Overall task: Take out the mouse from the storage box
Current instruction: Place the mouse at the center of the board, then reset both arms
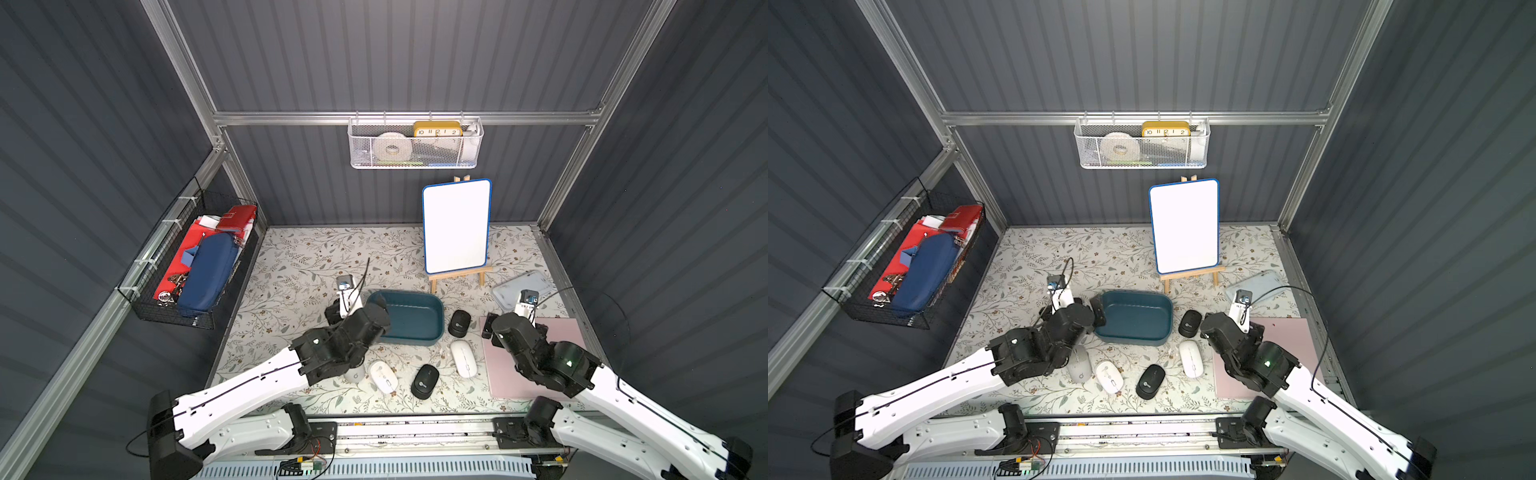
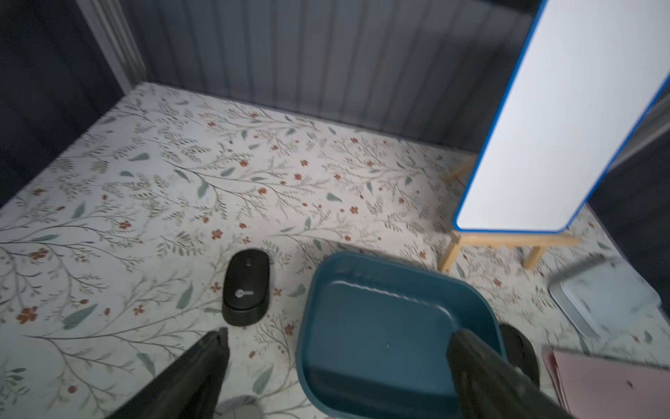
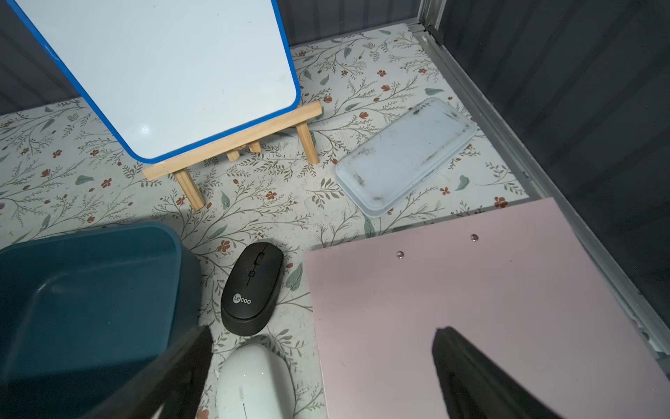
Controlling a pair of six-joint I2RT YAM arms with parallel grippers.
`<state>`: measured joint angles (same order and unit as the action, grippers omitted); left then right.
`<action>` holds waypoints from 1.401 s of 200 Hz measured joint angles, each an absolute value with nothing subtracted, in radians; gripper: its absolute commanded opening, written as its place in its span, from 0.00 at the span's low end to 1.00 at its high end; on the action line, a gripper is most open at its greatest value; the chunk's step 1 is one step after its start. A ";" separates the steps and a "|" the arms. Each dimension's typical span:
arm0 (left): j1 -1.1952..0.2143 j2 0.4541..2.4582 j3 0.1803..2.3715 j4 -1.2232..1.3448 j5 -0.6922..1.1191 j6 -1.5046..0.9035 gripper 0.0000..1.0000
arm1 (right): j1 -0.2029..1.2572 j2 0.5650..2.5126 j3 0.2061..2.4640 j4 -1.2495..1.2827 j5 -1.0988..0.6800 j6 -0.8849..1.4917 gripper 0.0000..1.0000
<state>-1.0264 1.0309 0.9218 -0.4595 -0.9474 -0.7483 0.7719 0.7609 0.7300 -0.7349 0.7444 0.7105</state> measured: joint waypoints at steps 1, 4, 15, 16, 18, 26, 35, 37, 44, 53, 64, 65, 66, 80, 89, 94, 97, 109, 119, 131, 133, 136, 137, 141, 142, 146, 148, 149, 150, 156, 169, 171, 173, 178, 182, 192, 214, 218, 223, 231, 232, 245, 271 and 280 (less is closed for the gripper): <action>-1.024 1.029 0.920 -0.456 -0.949 -0.746 0.99 | 0.772 0.761 0.730 -0.734 0.746 0.709 0.99; -1.010 1.020 0.914 -0.442 -0.958 -0.735 0.99 | 0.772 0.763 0.732 -0.730 0.749 0.704 0.99; -0.953 0.995 0.886 -0.378 -0.972 -0.692 0.99 | 0.770 0.771 0.737 -0.714 0.760 0.688 0.99; -0.948 0.994 0.884 -0.374 -0.972 -0.688 0.99 | 0.770 0.772 0.737 -0.713 0.760 0.687 0.99; -0.932 0.992 0.879 -0.361 -0.973 -0.676 1.00 | 0.769 0.773 0.738 -0.708 0.764 0.682 0.99; -0.875 0.990 0.864 -0.316 -0.970 -0.641 0.99 | 0.769 0.778 0.739 -0.697 0.773 0.669 0.99; -0.817 1.006 0.860 -0.286 -0.970 -0.612 0.99 | 0.769 0.781 0.739 -0.685 0.786 0.653 0.99; -0.801 1.013 0.860 -0.278 -0.971 -0.606 0.99 | 0.769 0.781 0.739 -0.683 0.788 0.651 0.99; -0.756 1.037 0.861 -0.256 -0.973 -0.588 0.99 | 0.769 0.780 0.739 -0.672 0.797 0.637 0.99; -0.694 1.079 0.862 -0.231 -0.974 -0.568 0.99 | 0.769 0.777 0.739 -0.654 0.811 0.617 0.99; -0.617 1.140 0.863 -0.210 -0.973 -0.548 0.99 | 0.768 0.770 0.737 -0.622 0.828 0.581 0.99; -0.612 1.143 0.863 -0.209 -0.971 -0.548 0.99 | 0.768 0.769 0.736 -0.619 0.830 0.579 0.99; -0.603 1.150 0.863 -0.207 -0.968 -0.546 0.99 | 0.768 0.767 0.736 -0.612 0.833 0.573 0.99; -0.509 1.204 0.857 -0.173 -0.949 -0.520 1.00 | 0.768 0.745 0.720 -0.561 0.852 0.517 0.99; -0.447 1.218 0.837 -0.126 -0.933 -0.497 0.99 | 0.767 0.730 0.708 -0.532 0.865 0.479 0.99; -0.415 1.219 0.820 -0.097 -0.925 -0.485 0.99 | 0.767 0.724 0.704 -0.517 0.873 0.457 0.99; -0.397 1.219 0.810 -0.083 -0.923 -0.479 1.00 | 0.766 0.720 0.702 -0.509 0.879 0.446 0.99; -0.326 1.216 0.770 -0.020 -0.904 -0.456 1.00 | 0.763 0.713 0.700 -0.482 0.900 0.405 0.99; -0.271 1.216 0.740 0.036 -0.879 -0.437 0.99 | 0.760 0.710 0.700 -0.461 0.920 0.376 0.99; -0.213 1.218 0.699 0.120 -0.855 -0.405 1.00 | 0.755 0.710 0.700 -0.442 0.942 0.347 0.99; -0.205 1.219 0.691 0.138 -0.852 -0.398 0.99 | 0.754 0.710 0.700 -0.440 0.946 0.342 0.99; -0.196 1.221 0.681 0.159 -0.850 -0.389 0.99 | 0.753 0.711 0.700 -0.435 0.952 0.335 0.99; -0.192 1.222 0.678 0.166 -0.850 -0.385 0.99 | 0.752 0.712 0.700 -0.434 0.953 0.333 0.99; -0.181 1.225 0.662 0.201 -0.847 -0.374 1.00 | 0.751 0.713 0.700 -0.430 0.960 0.325 0.99; -0.179 1.226 0.660 0.206 -0.847 -0.372 0.99 | 0.750 0.714 0.700 -0.428 0.964 0.322 0.99; -0.169 1.232 0.643 0.242 -0.846 -0.358 1.00 | 0.748 0.715 0.700 -0.424 0.971 0.315 0.99; -0.165 1.235 0.636 0.258 -0.844 -0.352 0.99 | 0.747 0.716 0.700 -0.421 0.973 0.312 0.99; -0.163 1.236 0.633 0.263 -0.844 -0.350 0.99 | 0.746 0.717 0.700 -0.419 0.975 0.310 0.99; -0.162 1.238 0.630 0.268 -0.844 -0.347 0.99 | 0.746 0.717 0.700 -0.418 0.976 0.309 0.99; -0.149 1.251 0.610 0.312 -0.834 -0.330 0.99 | 0.742 0.721 0.700 -0.411 0.987 0.297 0.99; -0.122 1.287 0.579 0.387 -0.808 -0.299 0.99 | 0.732 0.727 0.696 -0.394 1.000 0.279 0.99; -0.117 1.293 0.575 0.398 -0.804 -0.295 0.99 | 0.728 0.728 0.695 -0.390 1.002 0.276 0.99; -0.113 1.299 0.572 0.408 -0.801 -0.291 1.00 | 0.727 0.728 0.694 -0.388 1.002 0.274 0.99; -0.104 1.315 0.563 0.436 -0.791 -0.279 0.99 | 0.720 0.731 0.690 -0.379 1.007 0.267 0.99; -0.098 1.325 0.558 0.455 -0.785 -0.271 0.99 | 0.715 0.732 0.686 -0.371 1.008 0.263 0.99; -0.084 1.355 0.531 0.533 -0.768 -0.240 1.00 | 0.697 0.736 0.673 -0.343 1.011 0.248 0.99; -0.074 1.405 0.465 0.683 -0.717 -0.191 0.99 | 0.641 0.760 0.627 -0.270 1.009 0.217 0.99; -0.072 1.419 0.456 0.710 -0.704 -0.185 1.00 | 0.627 0.768 0.618 -0.254 1.007 0.213 0.99; -0.070 1.435 0.447 0.743 -0.690 -0.176 0.99 | 0.610 0.781 0.607 -0.232 1.003 0.207 0.99; -0.064 1.459 0.434 0.792 -0.667 -0.162 0.99 | 0.581 0.805 0.590 -0.193 0.995 0.199 0.99; -0.064 1.462 0.434 0.796 -0.664 -0.161 0.99 | 0.577 0.808 0.588 -0.189 0.995 0.199 0.99; -0.057 1.494 0.416 0.878 -0.620 -0.137 0.99 | 0.526 0.859 0.553 -0.117 0.978 0.187 0.99; -0.045 1.545 0.403 1.037 -0.521 -0.101 0.99 | 0.427 0.965 0.475 0.052 0.944 0.159 0.99; -0.039 1.580 0.402 1.113 -0.487 -0.091 0.99 | 0.390 1.005 0.447 0.118 0.931 0.146 0.99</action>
<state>-0.0391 1.5803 0.4019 1.1133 -0.4873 -0.0914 0.3904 1.0046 0.4465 0.1177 0.9314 0.1463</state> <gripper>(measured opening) 0.994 0.989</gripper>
